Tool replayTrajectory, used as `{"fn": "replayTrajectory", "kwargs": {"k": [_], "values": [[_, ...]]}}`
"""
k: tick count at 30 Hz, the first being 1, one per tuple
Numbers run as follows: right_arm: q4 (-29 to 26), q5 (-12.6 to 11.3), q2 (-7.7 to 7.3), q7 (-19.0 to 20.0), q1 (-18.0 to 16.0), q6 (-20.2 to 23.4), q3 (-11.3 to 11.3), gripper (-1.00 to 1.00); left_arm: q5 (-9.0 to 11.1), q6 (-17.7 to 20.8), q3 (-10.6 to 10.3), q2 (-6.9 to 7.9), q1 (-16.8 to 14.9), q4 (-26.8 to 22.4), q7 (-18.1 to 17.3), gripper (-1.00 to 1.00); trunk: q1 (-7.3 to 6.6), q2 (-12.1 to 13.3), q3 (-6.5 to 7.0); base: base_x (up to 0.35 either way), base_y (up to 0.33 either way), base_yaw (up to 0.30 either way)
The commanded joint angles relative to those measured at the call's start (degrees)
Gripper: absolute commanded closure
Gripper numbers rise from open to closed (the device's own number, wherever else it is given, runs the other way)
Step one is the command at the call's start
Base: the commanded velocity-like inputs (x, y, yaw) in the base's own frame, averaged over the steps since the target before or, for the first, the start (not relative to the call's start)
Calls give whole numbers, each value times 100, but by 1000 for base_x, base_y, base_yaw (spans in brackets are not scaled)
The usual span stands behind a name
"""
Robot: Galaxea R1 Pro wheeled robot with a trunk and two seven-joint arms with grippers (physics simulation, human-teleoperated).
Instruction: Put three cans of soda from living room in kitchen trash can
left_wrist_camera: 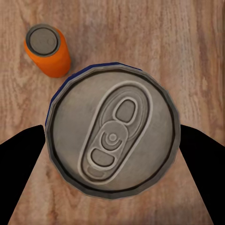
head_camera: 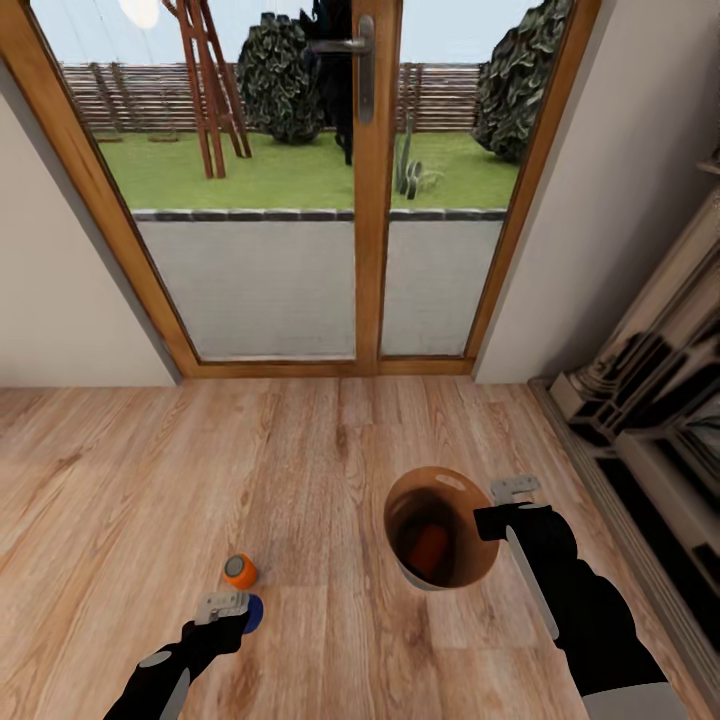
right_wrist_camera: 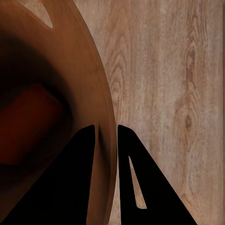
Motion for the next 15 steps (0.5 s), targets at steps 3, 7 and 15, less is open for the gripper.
{"fn": "replayTrajectory", "kwargs": {"k": [3,7,15], "values": [[-1,-65,1,26,-1,-4,0,100,-4,-1,0,0,1,1,4,100,-67,122,82,0,0,0],[-1,-65,1,26,-1,-4,0,100,-4,-1,0,0,1,1,4,100,-155,282,191,0,0,0],[-1,-65,1,26,-1,-4,0,100,-4,-1,0,0,-1,1,4,100,-330,603,408,0,0,0]]}}
